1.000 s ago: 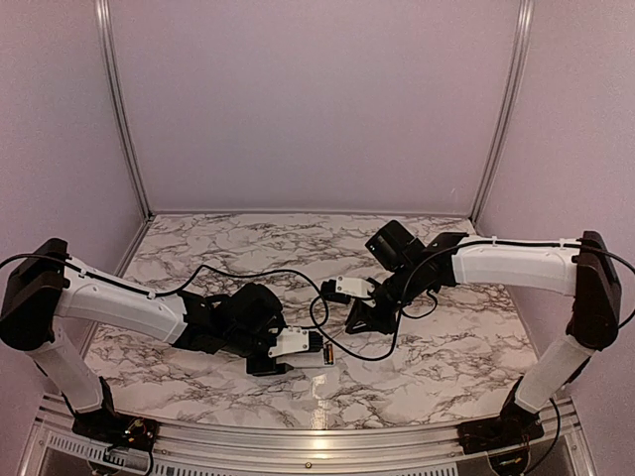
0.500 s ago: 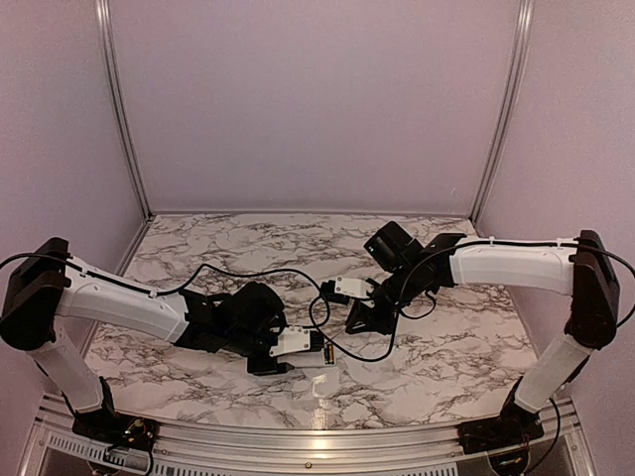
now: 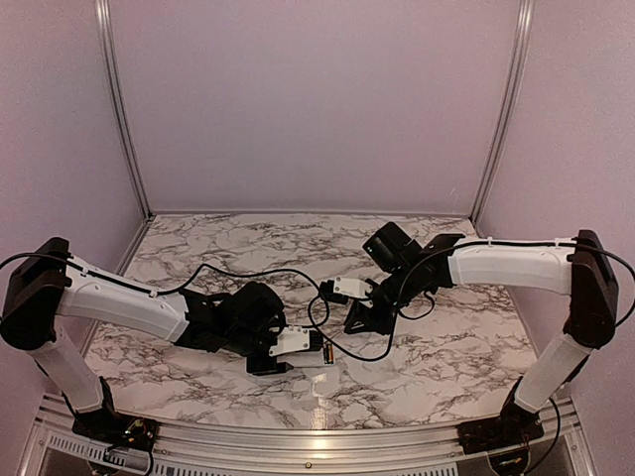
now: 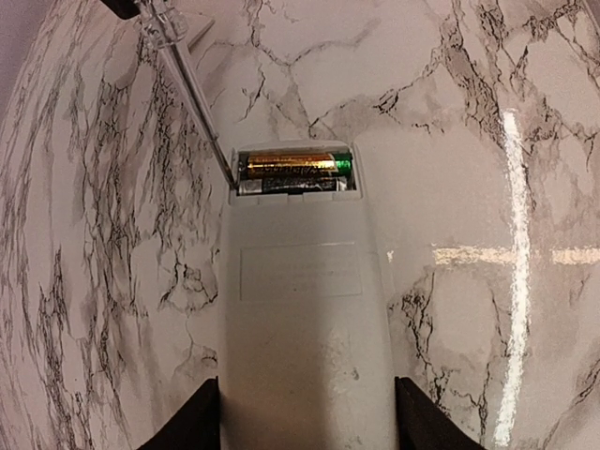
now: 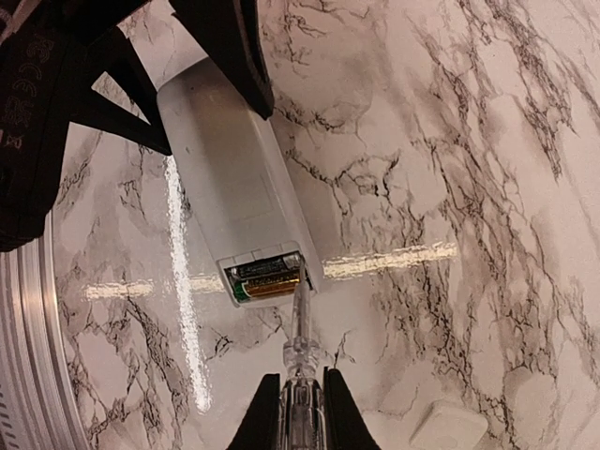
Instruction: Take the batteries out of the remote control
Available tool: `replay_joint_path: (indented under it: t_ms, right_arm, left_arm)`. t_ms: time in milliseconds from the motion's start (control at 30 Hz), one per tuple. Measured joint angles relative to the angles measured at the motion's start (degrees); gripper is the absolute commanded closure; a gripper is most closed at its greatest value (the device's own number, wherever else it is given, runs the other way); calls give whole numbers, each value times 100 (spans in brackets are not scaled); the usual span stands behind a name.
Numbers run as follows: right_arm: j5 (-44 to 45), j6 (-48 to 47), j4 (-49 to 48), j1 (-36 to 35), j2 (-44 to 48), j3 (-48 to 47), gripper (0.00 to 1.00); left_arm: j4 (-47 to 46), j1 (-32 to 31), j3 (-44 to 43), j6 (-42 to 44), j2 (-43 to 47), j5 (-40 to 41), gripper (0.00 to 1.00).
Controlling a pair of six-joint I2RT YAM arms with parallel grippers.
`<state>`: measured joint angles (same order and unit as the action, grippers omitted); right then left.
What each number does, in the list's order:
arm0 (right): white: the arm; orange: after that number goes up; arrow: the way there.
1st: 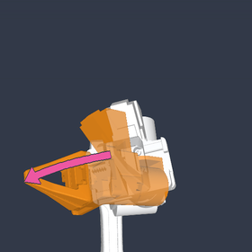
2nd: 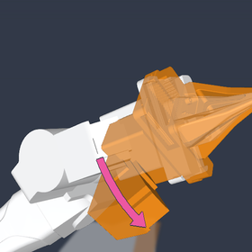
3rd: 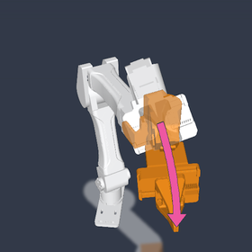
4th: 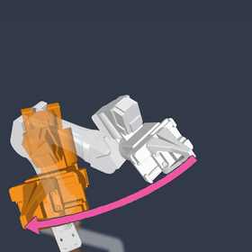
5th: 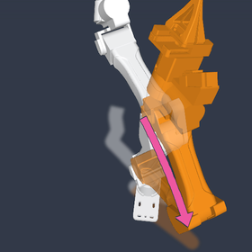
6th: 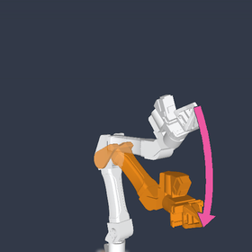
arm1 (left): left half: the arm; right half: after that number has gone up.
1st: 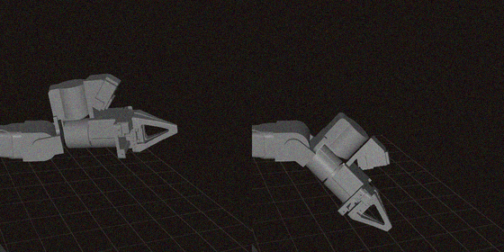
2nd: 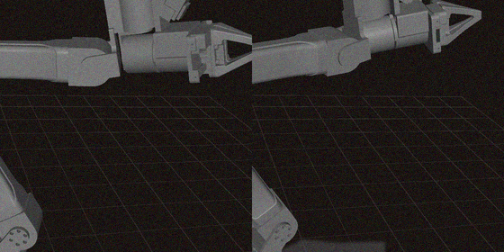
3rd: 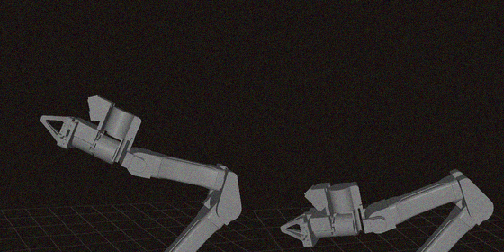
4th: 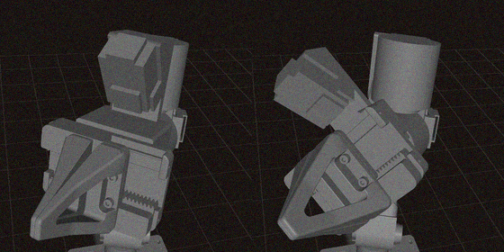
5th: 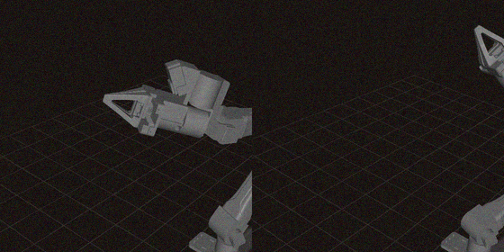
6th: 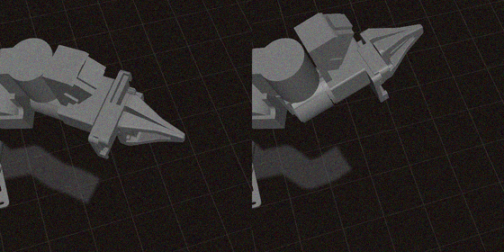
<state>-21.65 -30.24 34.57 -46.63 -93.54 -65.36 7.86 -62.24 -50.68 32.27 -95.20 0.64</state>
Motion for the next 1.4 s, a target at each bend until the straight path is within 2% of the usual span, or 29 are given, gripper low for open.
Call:
replay_joint_path:
  t_ms: [867,1400]
  right_arm:
    - [26,-234,-42,-72,-140,-31,100]
    - [42,-562,275,-72,-280,-400,100]
  left_arm:
    - [192,9,-63,35,-42,153,61]
    - [114,-48,-63,623,-39,708,61]
